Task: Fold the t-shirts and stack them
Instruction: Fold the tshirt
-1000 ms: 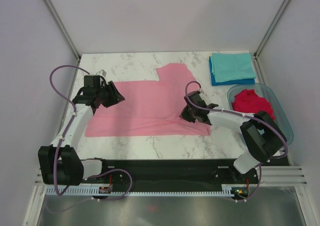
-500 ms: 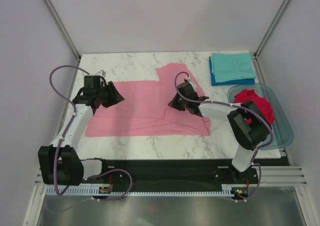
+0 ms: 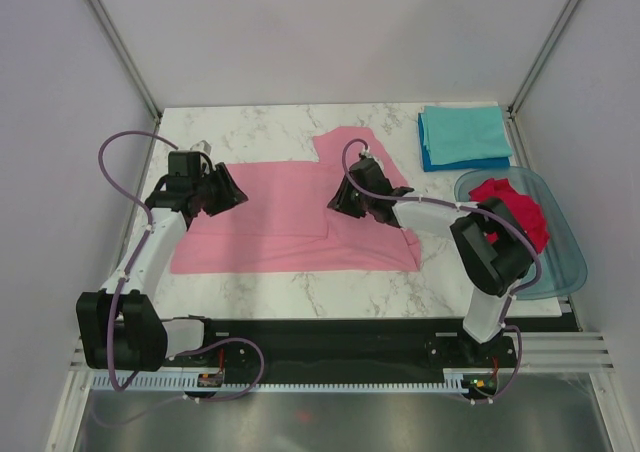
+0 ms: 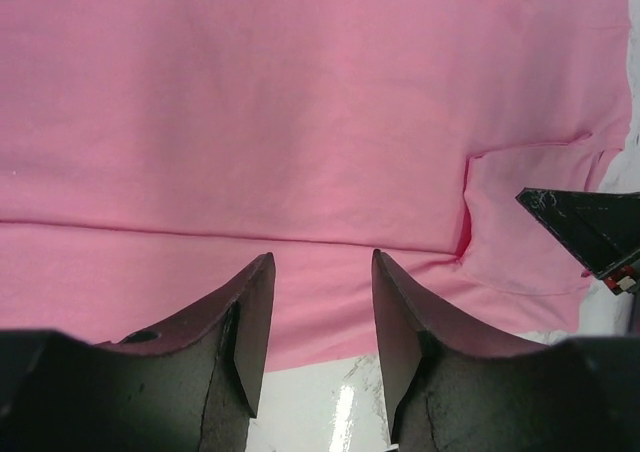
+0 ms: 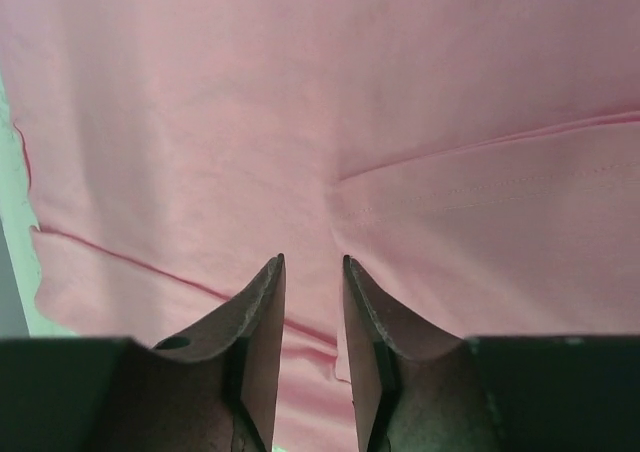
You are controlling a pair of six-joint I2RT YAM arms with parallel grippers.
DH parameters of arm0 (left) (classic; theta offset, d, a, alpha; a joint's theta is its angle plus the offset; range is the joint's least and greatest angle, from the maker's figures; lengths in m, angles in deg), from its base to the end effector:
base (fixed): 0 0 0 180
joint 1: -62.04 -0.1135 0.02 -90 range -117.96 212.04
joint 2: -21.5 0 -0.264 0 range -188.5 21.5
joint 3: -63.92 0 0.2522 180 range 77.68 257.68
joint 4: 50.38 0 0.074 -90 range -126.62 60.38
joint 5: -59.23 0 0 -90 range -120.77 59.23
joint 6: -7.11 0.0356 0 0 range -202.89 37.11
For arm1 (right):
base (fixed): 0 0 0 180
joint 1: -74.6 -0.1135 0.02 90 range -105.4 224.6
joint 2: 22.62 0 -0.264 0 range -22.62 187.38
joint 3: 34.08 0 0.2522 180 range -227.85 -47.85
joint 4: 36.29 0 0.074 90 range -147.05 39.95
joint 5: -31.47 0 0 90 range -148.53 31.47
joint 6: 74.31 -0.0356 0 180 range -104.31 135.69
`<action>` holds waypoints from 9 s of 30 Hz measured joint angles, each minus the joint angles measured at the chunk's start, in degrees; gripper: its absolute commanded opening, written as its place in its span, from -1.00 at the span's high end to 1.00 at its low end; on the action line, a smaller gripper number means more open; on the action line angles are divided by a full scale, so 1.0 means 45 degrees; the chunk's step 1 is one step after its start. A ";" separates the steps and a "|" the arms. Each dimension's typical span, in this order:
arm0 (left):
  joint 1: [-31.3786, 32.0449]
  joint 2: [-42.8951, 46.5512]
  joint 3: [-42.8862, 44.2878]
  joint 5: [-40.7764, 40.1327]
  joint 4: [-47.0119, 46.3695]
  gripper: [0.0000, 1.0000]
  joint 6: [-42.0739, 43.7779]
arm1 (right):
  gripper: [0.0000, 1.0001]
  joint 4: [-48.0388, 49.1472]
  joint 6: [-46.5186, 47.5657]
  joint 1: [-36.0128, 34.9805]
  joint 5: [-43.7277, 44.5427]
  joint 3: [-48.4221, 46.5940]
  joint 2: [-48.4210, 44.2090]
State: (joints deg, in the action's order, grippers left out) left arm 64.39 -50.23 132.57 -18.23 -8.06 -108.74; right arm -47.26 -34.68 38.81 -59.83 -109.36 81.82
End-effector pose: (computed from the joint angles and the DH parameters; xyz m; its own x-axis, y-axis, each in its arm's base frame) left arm 0.2649 -0.0186 0.2732 -0.7241 -0.3963 -0.5645 -0.1371 0.8848 -0.4453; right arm 0.3158 0.2287 0.1756 -0.7946 0.3764 -0.4764 0.0208 0.8011 0.5982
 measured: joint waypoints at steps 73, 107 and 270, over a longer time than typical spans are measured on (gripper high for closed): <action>-0.2701 -0.3055 0.3706 -0.4206 0.1462 -0.13 -0.5129 | 0.09 -0.6489 0.3657 0.2147 0.3740 -0.2803 -0.2234; -0.4449 -1.2274 0.9330 -0.2055 -0.1292 -0.10 -0.3381 | -0.28 -0.1054 0.4993 0.4945 -0.0612 -1.4348 1.0433; -0.6581 -0.5134 0.0894 -0.0306 0.0942 0.12 -0.2540 | 1.00 -0.0262 0.5333 0.3667 -0.2084 0.7028 -0.9209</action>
State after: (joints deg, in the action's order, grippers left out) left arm 34.78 -73.33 136.60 -19.61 -3.82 -120.17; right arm -48.44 -10.68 55.32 -69.21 -77.73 40.38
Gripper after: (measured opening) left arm 0.442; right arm 0.010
